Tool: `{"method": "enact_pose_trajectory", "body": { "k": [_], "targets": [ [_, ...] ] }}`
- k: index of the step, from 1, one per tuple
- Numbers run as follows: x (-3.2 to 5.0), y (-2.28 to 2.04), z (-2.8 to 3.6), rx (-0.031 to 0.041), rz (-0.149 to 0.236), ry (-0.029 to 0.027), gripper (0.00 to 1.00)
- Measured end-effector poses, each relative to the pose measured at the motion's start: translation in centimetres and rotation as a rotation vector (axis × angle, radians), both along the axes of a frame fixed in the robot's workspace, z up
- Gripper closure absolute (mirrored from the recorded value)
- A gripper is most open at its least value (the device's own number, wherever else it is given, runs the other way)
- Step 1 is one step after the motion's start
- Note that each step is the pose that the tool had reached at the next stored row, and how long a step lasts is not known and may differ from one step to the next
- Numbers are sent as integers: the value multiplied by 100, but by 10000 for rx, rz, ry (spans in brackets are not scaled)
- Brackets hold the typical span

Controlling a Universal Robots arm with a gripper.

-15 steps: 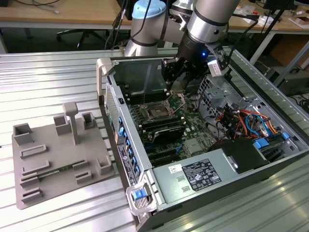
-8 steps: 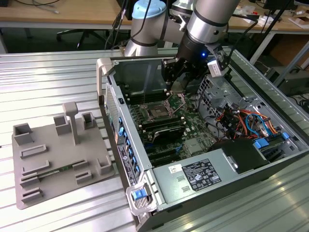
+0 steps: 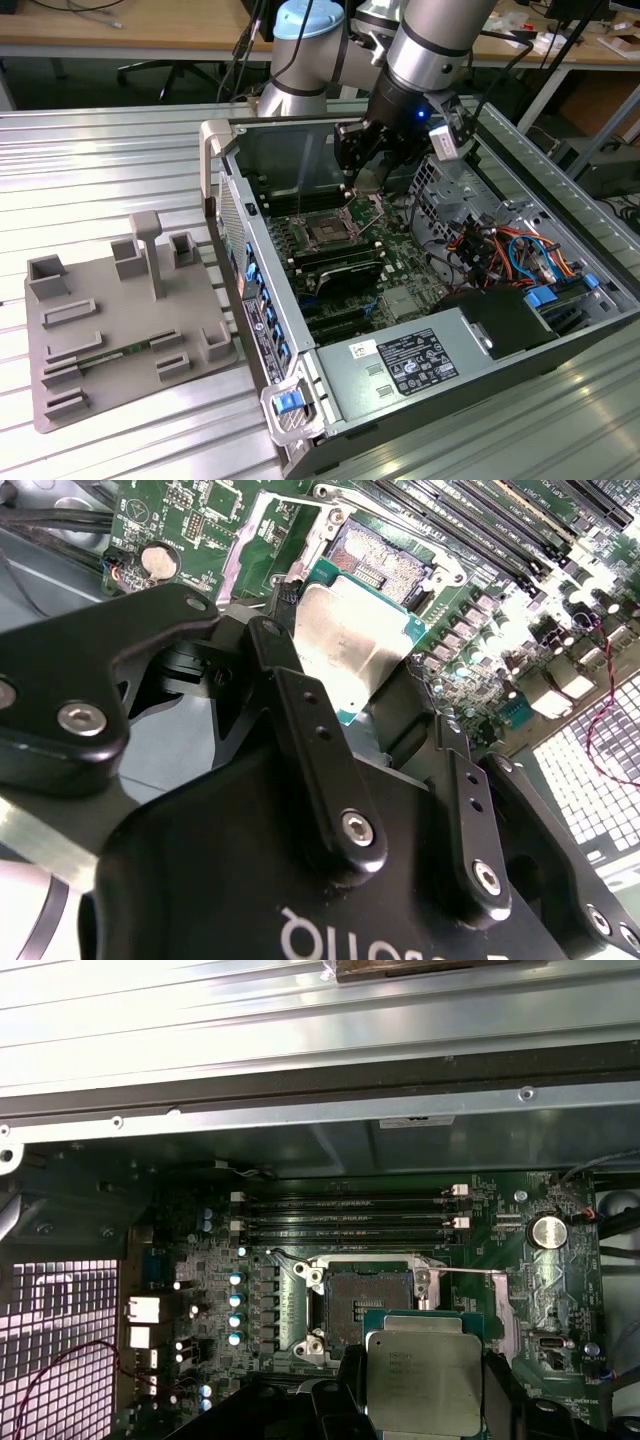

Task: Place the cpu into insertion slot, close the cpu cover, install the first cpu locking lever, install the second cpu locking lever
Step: 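Place the cpu into insertion slot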

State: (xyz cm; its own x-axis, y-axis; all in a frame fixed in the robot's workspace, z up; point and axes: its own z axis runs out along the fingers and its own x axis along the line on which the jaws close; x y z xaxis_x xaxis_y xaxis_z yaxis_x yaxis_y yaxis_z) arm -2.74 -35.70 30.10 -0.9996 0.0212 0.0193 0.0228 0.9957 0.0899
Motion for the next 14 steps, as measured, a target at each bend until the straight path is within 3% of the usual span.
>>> {"method": "enact_pose_trajectory", "body": {
  "k": [14],
  "targets": [
    [0, 0, -37, -43, -1, 0, 45]
  ]
}}
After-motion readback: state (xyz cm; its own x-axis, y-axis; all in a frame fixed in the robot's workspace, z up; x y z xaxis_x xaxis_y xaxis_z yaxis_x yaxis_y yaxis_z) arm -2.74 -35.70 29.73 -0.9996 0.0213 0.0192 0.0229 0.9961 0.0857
